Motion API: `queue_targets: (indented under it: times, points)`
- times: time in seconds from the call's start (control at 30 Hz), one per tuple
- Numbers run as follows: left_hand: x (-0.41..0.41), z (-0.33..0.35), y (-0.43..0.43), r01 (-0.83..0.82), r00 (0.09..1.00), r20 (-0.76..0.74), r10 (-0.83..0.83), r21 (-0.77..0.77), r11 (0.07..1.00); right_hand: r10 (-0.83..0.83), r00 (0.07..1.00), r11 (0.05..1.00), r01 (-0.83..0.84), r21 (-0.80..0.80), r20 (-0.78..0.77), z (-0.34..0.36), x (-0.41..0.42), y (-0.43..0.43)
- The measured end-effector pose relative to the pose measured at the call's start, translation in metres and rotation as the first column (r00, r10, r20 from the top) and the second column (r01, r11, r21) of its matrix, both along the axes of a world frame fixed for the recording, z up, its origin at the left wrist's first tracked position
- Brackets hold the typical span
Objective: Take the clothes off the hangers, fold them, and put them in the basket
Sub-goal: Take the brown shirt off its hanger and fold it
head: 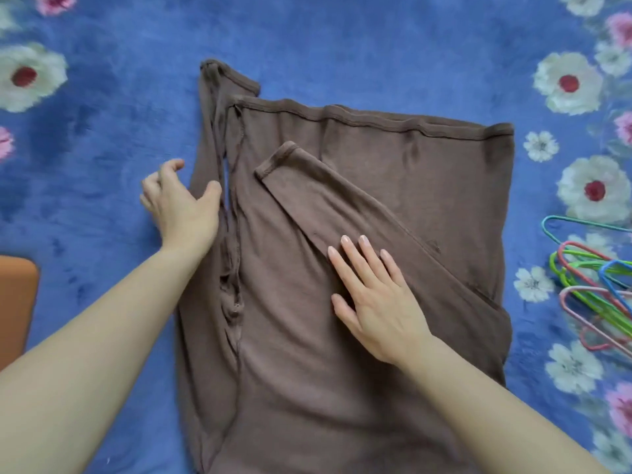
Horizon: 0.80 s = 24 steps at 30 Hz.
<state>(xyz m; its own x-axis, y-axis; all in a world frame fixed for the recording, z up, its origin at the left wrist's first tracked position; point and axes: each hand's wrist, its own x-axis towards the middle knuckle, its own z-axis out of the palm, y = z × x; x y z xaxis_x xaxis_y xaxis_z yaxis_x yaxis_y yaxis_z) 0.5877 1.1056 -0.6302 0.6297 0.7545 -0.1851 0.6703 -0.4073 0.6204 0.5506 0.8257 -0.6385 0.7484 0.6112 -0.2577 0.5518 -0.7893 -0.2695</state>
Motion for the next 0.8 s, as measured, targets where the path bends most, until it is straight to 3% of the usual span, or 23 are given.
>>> queue_targets:
  times: [0.07, 0.17, 0.23, 0.33, 0.43, 0.5, 0.57, 0.6, 0.63, 0.67, 0.73, 0.8]
  points:
    - [-0.016, -0.007, 0.008, 0.004, 0.988, -0.153, -0.016, -0.082, 0.997, 0.023, 0.999, 0.999, -0.025, -0.036, -0.039, -0.004, 0.018, 0.024]
    - [-0.031, -0.014, 0.020, 0.070, 0.996, -0.040, -0.083, -0.257, 0.964, 0.010, 0.997, 0.999, -0.014, -0.051, -0.071, -0.015, 0.044, 0.063]
    - [-0.039, -0.014, 0.031, -0.035, 0.989, 0.118, 0.092, -0.414, 0.910, 0.002, 0.997, 0.996, -0.010, -0.090, -0.081, -0.022, 0.051, 0.080]
    - [-0.054, -0.010, 0.049, -0.264, 0.873, 0.182, 0.453, -0.606, 0.751, -0.016, 0.994, 0.992, 0.002, -0.125, -0.107, -0.027, 0.050, 0.088]
    - [-0.055, 0.006, 0.044, -0.189, 0.810, 0.217, 0.545, -0.783, 0.593, -0.016, 0.988, 0.990, -0.006, -0.140, -0.153, -0.020, 0.054, 0.084]
    - [-0.050, 0.028, 0.033, -0.077, 0.798, 0.321, 0.510, -0.785, 0.615, -0.018, 0.973, 0.994, -0.008, -0.111, -0.231, -0.013, 0.060, 0.086]
    - [-0.043, 0.048, 0.019, 0.015, 0.824, 0.466, 0.323, -0.587, 0.809, -0.114, 0.914, 0.992, 0.124, 0.001, -0.389, -0.002, 0.069, 0.089]
    - [-0.040, 0.057, 0.009, 0.077, 0.840, 0.516, 0.166, -0.417, 0.906, -0.208, 0.836, 0.951, 0.295, 0.095, -0.508, 0.007, 0.074, 0.091]
    - [-0.038, 0.065, -0.005, 0.172, 0.841, 0.540, -0.008, -0.254, 0.952, -0.290, 0.683, 0.839, 0.518, 0.165, -0.670, 0.019, 0.080, 0.091]
    - [-0.037, 0.070, -0.024, 0.316, 0.814, 0.542, -0.208, -0.114, 0.942, -0.305, 0.487, 0.671, 0.720, 0.178, -0.818, 0.030, 0.086, 0.089]
    - [-0.044, 0.063, -0.063, 0.633, 0.680, 0.434, -0.592, 0.061, 0.772, -0.201, 0.178, 0.374, 0.923, 0.093, -0.963, 0.047, 0.097, 0.076]
    - [-0.060, 0.041, -0.090, 0.834, 0.541, 0.113, -0.833, 0.058, 0.549, -0.225, 0.081, 0.211, 0.977, 0.032, -0.971, 0.053, 0.103, 0.061]
